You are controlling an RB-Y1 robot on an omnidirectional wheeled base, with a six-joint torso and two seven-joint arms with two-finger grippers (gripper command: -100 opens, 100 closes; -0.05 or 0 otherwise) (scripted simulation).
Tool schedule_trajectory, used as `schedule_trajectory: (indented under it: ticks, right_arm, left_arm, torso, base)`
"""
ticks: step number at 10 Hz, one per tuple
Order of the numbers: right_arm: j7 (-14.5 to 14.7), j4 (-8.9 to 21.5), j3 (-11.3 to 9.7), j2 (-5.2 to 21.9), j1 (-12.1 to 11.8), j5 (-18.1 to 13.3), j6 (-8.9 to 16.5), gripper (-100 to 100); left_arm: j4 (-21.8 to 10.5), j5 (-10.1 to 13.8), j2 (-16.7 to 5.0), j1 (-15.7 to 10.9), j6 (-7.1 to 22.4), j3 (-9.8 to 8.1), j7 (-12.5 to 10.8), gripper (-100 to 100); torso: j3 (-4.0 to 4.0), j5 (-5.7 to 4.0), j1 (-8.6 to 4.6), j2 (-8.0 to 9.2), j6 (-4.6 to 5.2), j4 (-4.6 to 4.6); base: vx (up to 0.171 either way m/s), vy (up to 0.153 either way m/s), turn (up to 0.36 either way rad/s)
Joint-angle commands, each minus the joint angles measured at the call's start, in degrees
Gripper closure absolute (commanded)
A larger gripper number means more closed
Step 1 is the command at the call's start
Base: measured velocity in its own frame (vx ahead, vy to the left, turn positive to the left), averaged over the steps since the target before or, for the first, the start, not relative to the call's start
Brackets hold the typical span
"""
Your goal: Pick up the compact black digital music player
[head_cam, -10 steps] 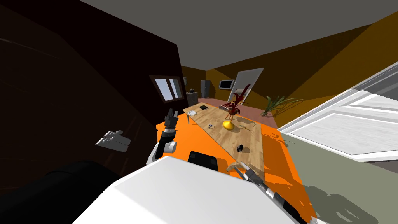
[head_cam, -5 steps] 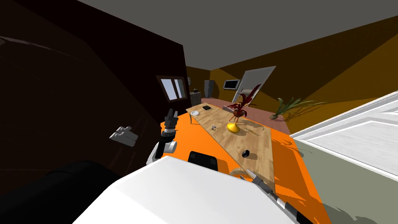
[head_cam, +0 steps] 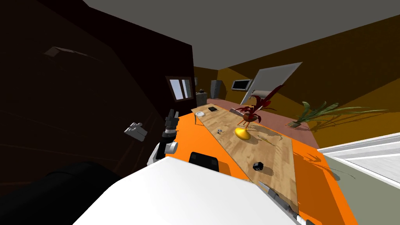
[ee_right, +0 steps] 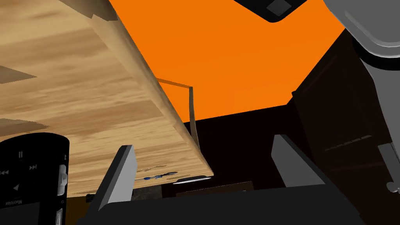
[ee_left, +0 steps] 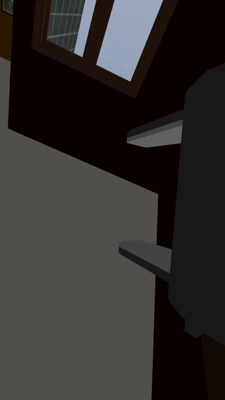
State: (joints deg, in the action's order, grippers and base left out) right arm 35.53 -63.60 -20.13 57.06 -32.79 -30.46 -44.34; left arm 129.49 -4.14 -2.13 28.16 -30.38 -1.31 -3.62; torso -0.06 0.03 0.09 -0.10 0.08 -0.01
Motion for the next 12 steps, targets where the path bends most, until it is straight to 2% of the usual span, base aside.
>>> schedule_trajectory:
  ticks: [1,2,3,4,6,7,8,9,10,11,12]
  right_arm:
    - [0.8,2.9,-0.2,-0.1,0.8,-0.2,-1.2,-100]
    - [0.8,3.3,-0.2,-0.1,0.8,-0.2,-1.2,-100]
    - [2.2,5.2,-1.3,2.0,1.0,-1.7,-1.4,-100]
    - [2.2,6.4,-1.3,2.0,1.0,-1.7,-1.4,-100]
    - [4.7,11.1,-3.2,5.5,1.6,-4.5,-1.8,-100]
    - [4.7,12.1,-3.2,5.7,1.6,-4.5,-1.8,-100]
    - [5.9,14.7,-4.1,7.3,1.8,-5.8,-1.9,-100]
    - [5.9,14.5,-4.1,7.3,1.8,-5.8,-1.9,-100]
    - [7.0,16.3,-5.0,8.7,2.1,-7.0,-2.0,-100]
    - [7.0,16.4,-5.0,8.7,2.1,-7.0,-2.0,-100]
    - [8.0,18.5,-5.8,9.9,2.4,-8.1,-2.1,-100]
  left_arm:
    - [0.0,0.0,0.0,0.0,0.0,0.00,0.0,0]
    - [0.0,0.0,0.0,0.0,0.0,0.00,0.0,0]
    - [0.0,0.0,0.0,0.0,0.0,0.00,0.0,0]
    - [0.0,0.0,0.0,0.0,0.0,0.01,0.0,0]
    - [0.0,0.0,0.0,0.0,0.0,0.01,0.0,0]
    - [0.0,0.0,0.0,0.0,0.0,0.00,0.0,0]
    - [0.0,0.0,0.0,0.0,0.0,-0.01,0.0,0]
    - [0.0,0.0,0.0,0.0,0.0,0.00,0.0,0]
    - [0.0,0.0,0.0,0.0,0.0,0.00,0.0,0]
    - [0.0,0.0,0.0,0.0,0.0,0.00,0.0,0]
    - [0.0,0.0,0.0,0.0,0.0,0.00,0.0,0]
  torso:
    - [0.00,0.00,0.00,0.00,0.00,0.00]
    - [0.06,-0.01,-0.04,0.11,0.03,0.02]
    - [0.11,-0.02,-0.08,0.18,0.02,0.04]
    - [0.06,-0.01,-0.06,0.09,-0.06,0.03]
    - [-0.02,0.00,-0.03,-0.05,-0.08,0.00]
    - [-0.06,0.00,-0.02,-0.11,-0.07,-0.02]
    - [-0.02,0.00,-0.03,-0.03,0.04,-0.01]
    - [0.00,0.02,0.01,0.00,-0.02,0.00]
    - [0.01,-0.01,0.00,0.02,0.01,0.01]
    - [0.01,0.01,0.03,0.02,-0.04,0.01]
    - [0.02,-0.01,-0.01,0.03,0.02,0.01]
  base:
    - [0.013,0.007,-0.034]
    - [-0.005,0.000,-0.028]
    - [0.026,0.015,0.249]
    - [0.040,0.012,0.182]
    - [0.066,0.026,0.375]
    - [0.049,0.010,0.062]
    - [0.048,0.022,0.166]
    - [0.039,0.018,0.112]
    - [0.038,0.026,0.225]
    - [0.035,0.013,0.105]
    - [0.041,0.022,0.147]
